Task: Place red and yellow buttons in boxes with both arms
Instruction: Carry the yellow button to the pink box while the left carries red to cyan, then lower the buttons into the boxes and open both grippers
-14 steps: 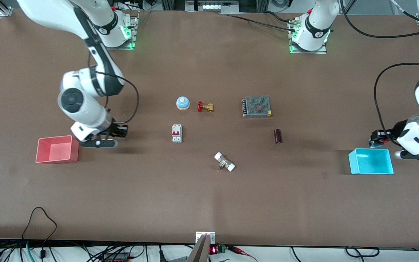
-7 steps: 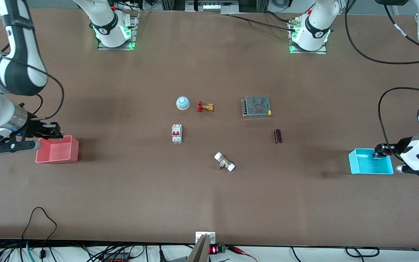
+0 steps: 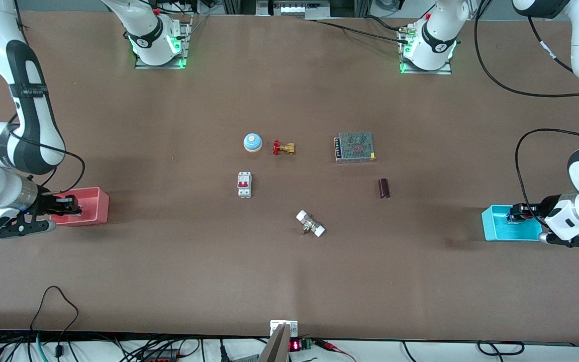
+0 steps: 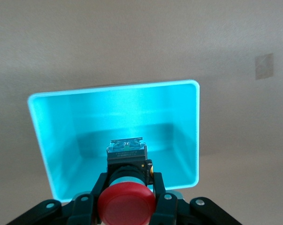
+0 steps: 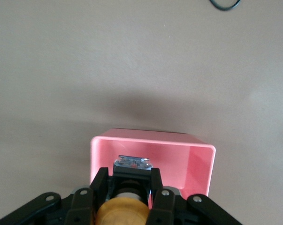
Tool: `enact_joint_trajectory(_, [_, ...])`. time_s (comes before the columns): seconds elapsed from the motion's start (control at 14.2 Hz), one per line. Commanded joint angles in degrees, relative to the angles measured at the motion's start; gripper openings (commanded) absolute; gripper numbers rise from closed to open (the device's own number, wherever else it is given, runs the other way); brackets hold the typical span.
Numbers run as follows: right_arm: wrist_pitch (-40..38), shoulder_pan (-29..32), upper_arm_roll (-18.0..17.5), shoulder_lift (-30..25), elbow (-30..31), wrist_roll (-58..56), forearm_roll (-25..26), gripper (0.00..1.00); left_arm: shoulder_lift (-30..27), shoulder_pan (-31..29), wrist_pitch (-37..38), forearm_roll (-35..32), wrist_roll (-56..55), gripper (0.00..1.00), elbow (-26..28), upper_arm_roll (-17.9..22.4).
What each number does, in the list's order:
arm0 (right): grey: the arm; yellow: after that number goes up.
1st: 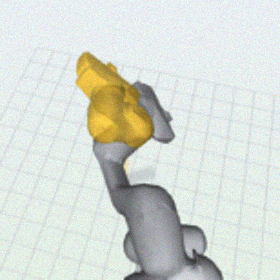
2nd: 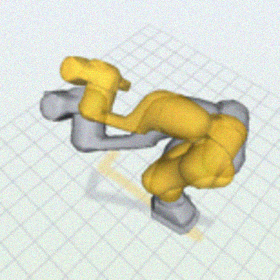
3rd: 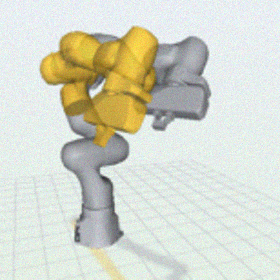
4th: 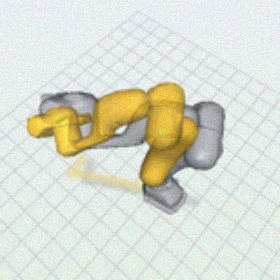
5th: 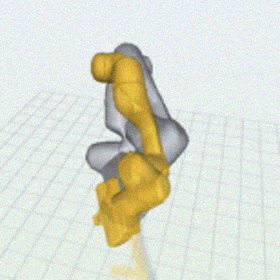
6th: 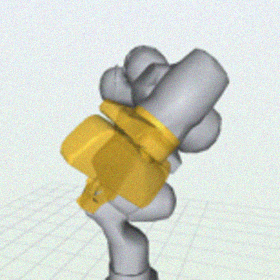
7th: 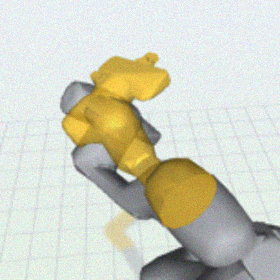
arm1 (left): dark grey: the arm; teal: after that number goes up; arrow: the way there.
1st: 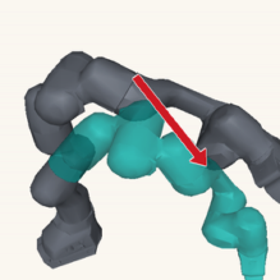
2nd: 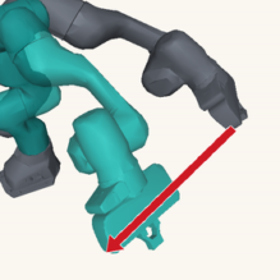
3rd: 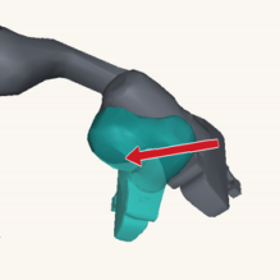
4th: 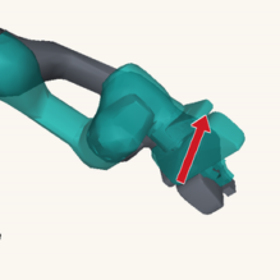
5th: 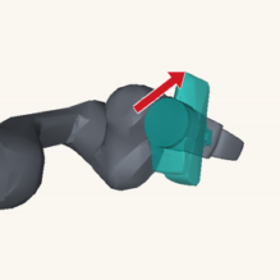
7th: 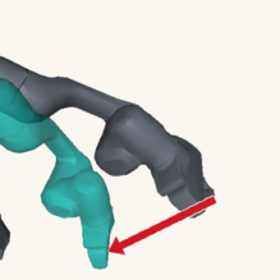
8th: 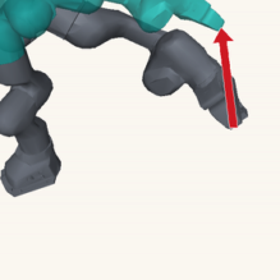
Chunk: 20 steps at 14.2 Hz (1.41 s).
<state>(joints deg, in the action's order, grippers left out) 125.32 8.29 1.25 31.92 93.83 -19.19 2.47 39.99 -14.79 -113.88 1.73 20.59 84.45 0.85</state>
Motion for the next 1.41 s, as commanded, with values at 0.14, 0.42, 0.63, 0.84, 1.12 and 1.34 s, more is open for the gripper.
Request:
enact_joint_trajectory(0.14, [1.2, 2.1, -0.3, 3.3, -0.7, -2.3, -0.3, 0.13, 3.7, -0.5, -2.3, 0.6, 1.6, 0.03, -3.0, -0.2])
enact_joint_trajectory(0.42, [1.3, 2.5, -0.4, 3.9, 1.1, -2.5, -0.3, 0.13, 5.7, -0.9, -3.2, 0.6, 1.7, 0.11, -4.4, -0.2])
enact_joint_trajectory(0.63, [1.9, 2.5, -0.4, 4.4, 1.1, -2.4, -0.3, 0.16, 6.0, -0.8, -4.2, 0.6, 1.5, 0.26, -4.3, -0.2])
enact_joint_trajectory(0.84, [3.3, 2.4, -0.4, 5.2, 1.2, -1.6, -0.4, 0.34, 6.1, -0.4, -4.3, 0.6, 0.9, 0.44, -4.1, -0.2])
enact_joint_trajectory(1.12, [3.4, 2.3, -0.4, 5.3, 1.3, -1.6, -0.4, 0.66, 5.7, -0.9, -4.3, 1.2, 1.2, 1.00, -3.9, -0.6])
enact_joint_trajectory(1.34, [3.9, 2.4, -0.5, 5.5, 1.3, -1.6, -0.4, 0.93, 3.4, -0.8, -4.1, 1.1, 0.9, 1.00, -3.9, -0.8])
